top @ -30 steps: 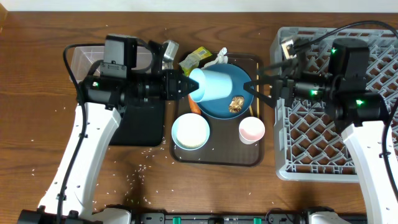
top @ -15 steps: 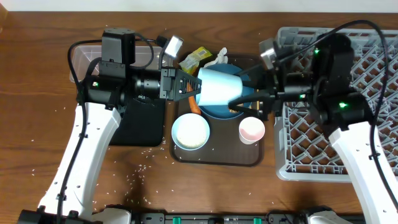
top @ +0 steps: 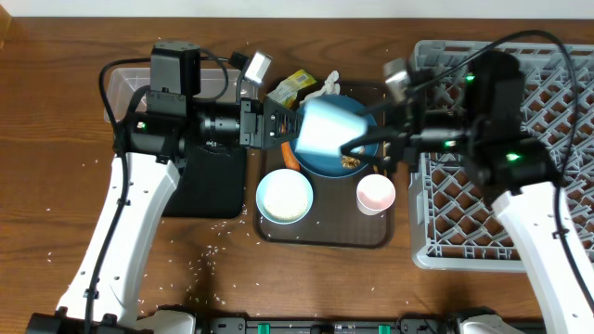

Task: Sort waste into correct bins and load items into the dishwasher rack
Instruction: 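Place the light-blue cup into the dish rack with the right gripper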

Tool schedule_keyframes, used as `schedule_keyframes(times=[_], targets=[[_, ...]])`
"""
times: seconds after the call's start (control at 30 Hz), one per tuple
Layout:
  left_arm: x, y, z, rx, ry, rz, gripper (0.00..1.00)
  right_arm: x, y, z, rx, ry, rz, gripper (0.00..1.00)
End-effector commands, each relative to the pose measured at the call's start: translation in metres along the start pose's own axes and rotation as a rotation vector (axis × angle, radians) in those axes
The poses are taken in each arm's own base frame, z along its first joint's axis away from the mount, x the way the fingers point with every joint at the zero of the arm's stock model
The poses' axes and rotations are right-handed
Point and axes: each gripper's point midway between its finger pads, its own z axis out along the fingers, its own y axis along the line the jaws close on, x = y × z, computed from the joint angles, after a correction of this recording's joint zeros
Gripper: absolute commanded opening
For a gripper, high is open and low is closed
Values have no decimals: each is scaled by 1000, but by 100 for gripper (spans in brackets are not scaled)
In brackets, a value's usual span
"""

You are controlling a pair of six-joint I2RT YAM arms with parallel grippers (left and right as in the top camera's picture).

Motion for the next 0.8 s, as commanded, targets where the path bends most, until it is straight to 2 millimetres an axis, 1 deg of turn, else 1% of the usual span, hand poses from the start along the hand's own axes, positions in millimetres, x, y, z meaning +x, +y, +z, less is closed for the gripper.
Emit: schedule_keyframes(times=[0.0, 0.03, 0.07, 0.1, 0.13, 0.17, 0.2, 0.23, 0.3, 0.37, 0.43, 0.57, 0.67, 0.7, 0.77], targets=[[-10, 13, -8, -80, -52, 3, 94, -12, -29, -40, 227, -72, 41, 42], [-11, 14, -10, -83, -58, 2, 95, -11, -40, -54, 299, -88, 74, 42], [-13, 15, -13, -87, -66, 0, 95, -8, -52, -72, 389, -107, 118, 42], [-14, 16, -15, -91, -74, -1, 95, -2, -67, -96, 507, -126, 178, 44], [-15, 17, -17, -94, -79, -3, 95, 5, -79, -115, 603, -138, 229, 47], [-16, 18, -19, -96, -84, -4, 95, 15, -90, -136, 708, -148, 286, 49], [-17, 19, -20, -98, -88, -5, 95, 27, -100, -159, 821, -158, 360, 48], [-17, 19, -21, -100, -91, -6, 95, 42, -109, -187, 951, -169, 447, 46], [-18, 19, -22, -101, -92, -6, 95, 75, -117, -238, 1185, -174, 596, 45], [-18, 20, -22, -101, -93, -5, 95, 102, -116, -277, 1348, -190, 728, 45], [-18, 21, -22, -108, -95, -5, 95, 127, -109, -312, 1486, -217, 857, 45], [-20, 24, -22, -128, -103, -6, 95, 158, -95, -357, 1663, -312, 1055, 44], [-19, 24, -22, -128, -102, -9, 95, 177, -88, -384, 1779, -354, 1155, 44], [-19, 24, -22, -128, -102, -11, 95, 186, -86, -392, 1822, -357, 1203, 44], [-18, 25, -22, -129, -99, -21, 95, 196, -87, -398, 1840, -353, 1257, 43]])
